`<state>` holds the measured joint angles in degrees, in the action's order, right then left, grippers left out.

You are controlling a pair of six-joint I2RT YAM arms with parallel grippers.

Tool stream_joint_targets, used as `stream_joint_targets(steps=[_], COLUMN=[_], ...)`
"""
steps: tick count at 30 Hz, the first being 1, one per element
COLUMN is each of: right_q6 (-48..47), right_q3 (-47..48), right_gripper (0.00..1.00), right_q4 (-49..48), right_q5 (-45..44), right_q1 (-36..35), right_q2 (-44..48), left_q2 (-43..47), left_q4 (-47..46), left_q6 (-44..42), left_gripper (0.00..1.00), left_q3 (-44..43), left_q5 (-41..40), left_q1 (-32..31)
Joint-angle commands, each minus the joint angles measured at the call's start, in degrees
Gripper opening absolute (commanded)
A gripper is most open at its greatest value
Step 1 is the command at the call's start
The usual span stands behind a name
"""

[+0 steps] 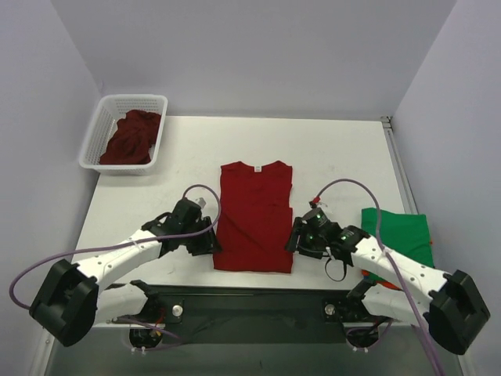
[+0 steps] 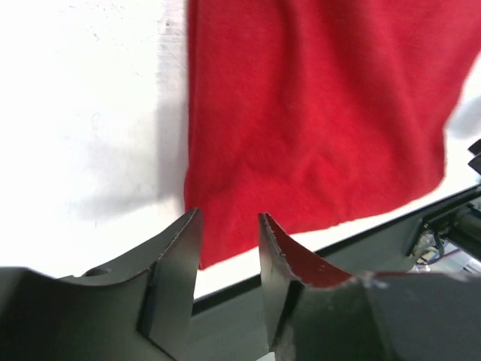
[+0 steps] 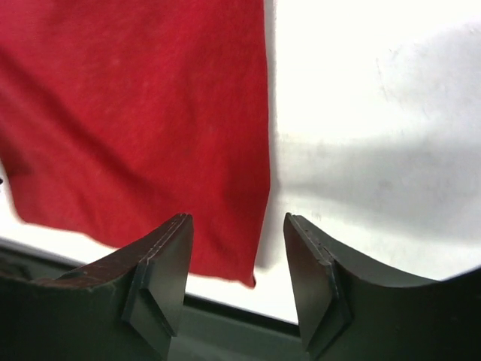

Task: Fold and stack the t-shirts
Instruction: Grab one side of the 2/3 rectangular tshirt with both arms

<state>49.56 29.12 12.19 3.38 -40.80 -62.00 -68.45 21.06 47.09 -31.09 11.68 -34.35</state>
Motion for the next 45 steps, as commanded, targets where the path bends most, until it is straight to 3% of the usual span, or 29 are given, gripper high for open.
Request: stream_joint_targets(steps=[1,10,20,29,36,40,41,42,45], right_q6=[3.17,13.89,21.10,22.60,23.04,23.39,23.39,23.30,22.60], right_q3=[-2.40,-11.27,-17.17,-19.10,-19.46,-19.98,-19.98,-19.90,-19.11], right_gripper=[0.52,0.52,0.48,0.41,0.38,0.29,0.27,0.24,0.11], right_q4=[5.74,-2.50,-10.69,-9.20,-10.43,-13.57,-14.11,-14.55,-15.00], right_q5=[0.04,5.15,4.80,3.21,3.92,3.83,4.00,4.01,4.27], right_q1=[0.45,-4.38,-5.35,-5.35,-5.35,-5.35,-5.35,-5.35,-5.35], right_q2=[6.87,11.02,8.91,12.87,12.34,11.02,10.67,10.15,9.88], left_q2=[5.77,7.71,7.27,6.14,4.37,4.64,4.64,4.72,5.16], left_q4=[5.65,1.62,-0.32,-4.18,-7.08,-9.54,-9.98,-11.03,-9.91], left_q6=[-0.60,2.56,3.97,6.34,8.72,10.04,10.30,10.56,10.13], left_gripper=[0.47,0.59,0.60,0.57,0.45,0.27,0.15,0.08,0.00], left_q3=[-2.84,3.31,6.13,9.29,10.79,11.75,11.84,11.93,11.06], left_q5=[-1.75,2.90,1.85,1.41,0.80,0.27,0.18,0.36,0.71], left_q1=[0.51,0.25,0.25,-1.16,-3.35,-4.15,-4.32,-4.32,-5.11])
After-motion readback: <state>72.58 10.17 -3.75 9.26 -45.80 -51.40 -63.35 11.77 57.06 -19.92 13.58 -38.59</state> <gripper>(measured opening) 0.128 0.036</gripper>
